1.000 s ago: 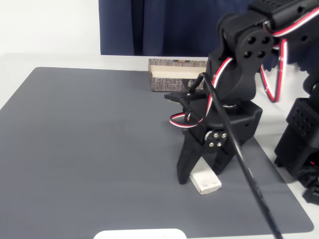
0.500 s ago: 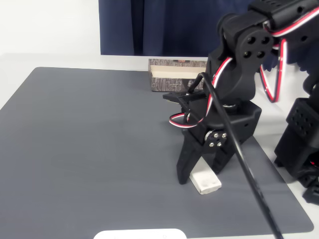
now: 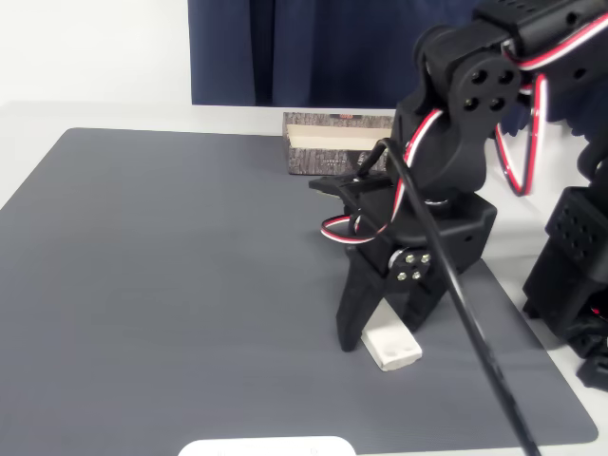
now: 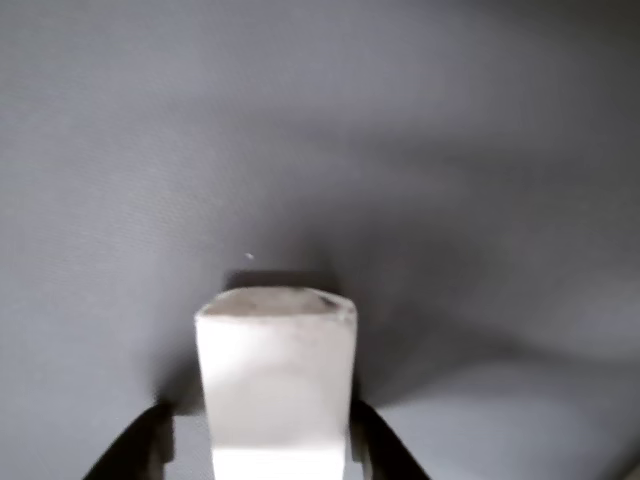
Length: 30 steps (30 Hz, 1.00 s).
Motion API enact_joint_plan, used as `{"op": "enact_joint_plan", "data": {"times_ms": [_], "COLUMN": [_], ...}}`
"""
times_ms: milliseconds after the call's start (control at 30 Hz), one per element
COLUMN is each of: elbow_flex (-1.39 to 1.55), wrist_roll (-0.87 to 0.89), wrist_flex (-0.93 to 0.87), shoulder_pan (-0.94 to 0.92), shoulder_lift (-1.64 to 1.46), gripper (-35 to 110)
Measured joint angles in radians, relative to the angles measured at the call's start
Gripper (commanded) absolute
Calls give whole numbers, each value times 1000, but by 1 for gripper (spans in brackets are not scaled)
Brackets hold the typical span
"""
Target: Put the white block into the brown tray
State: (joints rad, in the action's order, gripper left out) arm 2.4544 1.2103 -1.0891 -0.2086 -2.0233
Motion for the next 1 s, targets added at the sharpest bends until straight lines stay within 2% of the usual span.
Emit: {"op": "enact_joint_plan", "data": {"times_ms": [500,1000], "elbow_flex": [0,2], "wrist_roll": [-12,-25], "wrist_flex": [2,2], "shoulder_pan": [0,0], "shoulder_lift": [0,-6], "gripper": [35,28]}}
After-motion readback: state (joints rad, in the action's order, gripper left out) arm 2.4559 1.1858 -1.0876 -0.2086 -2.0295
